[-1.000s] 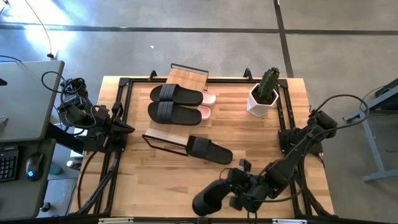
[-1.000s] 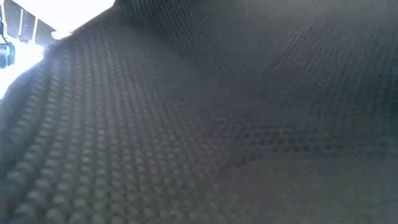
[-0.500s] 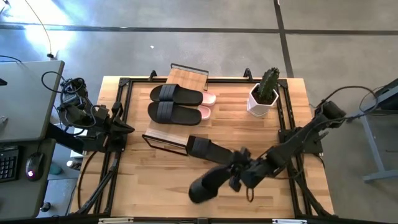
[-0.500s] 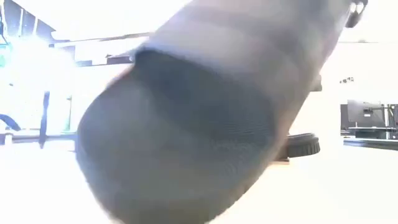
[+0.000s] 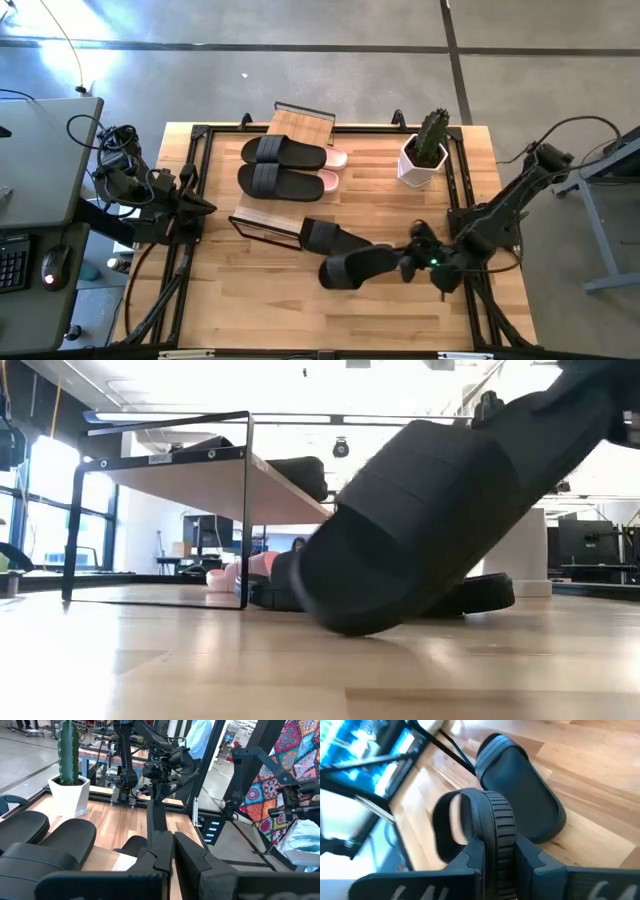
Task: Pick and place slides into the shelf
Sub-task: Put the black slides under the shelf
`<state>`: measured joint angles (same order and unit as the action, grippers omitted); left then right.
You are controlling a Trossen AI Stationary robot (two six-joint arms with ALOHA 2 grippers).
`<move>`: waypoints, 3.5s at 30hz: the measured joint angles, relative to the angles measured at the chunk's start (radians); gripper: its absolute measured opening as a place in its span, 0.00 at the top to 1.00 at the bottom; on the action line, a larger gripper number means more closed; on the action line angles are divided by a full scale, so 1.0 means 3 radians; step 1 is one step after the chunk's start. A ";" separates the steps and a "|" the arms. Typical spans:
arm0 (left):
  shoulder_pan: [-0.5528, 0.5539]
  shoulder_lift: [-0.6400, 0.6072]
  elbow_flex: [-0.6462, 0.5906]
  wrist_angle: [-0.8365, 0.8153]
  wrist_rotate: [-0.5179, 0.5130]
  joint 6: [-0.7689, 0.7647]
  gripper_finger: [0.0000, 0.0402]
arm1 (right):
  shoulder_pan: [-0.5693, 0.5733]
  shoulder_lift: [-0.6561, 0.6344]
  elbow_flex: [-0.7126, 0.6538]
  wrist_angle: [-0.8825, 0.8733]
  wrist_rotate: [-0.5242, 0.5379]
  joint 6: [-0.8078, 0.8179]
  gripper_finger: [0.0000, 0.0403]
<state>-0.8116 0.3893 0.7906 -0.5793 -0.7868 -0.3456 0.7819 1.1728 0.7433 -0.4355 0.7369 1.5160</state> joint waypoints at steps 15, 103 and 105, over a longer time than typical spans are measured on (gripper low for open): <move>0.0000 0.0001 0.0000 -0.0001 0.0000 -0.0001 0.98 | 0.0549 -0.0647 -0.0240 -0.0665 0.0997 0.1083 0.93; 0.0000 0.0029 0.0000 -0.0104 0.0135 -0.0013 0.98 | -0.2462 0.0413 -0.0237 -0.0287 -0.1673 0.0483 0.81; 0.0001 0.0029 0.0000 -0.0104 0.0134 -0.0013 0.98 | -0.2462 0.0415 -0.0238 -0.0308 -0.1671 0.0446 0.77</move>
<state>-0.8114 0.3981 0.7906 -0.6106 -0.7467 -0.3496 0.0433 1.2972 0.6720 -0.5279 0.2356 1.6498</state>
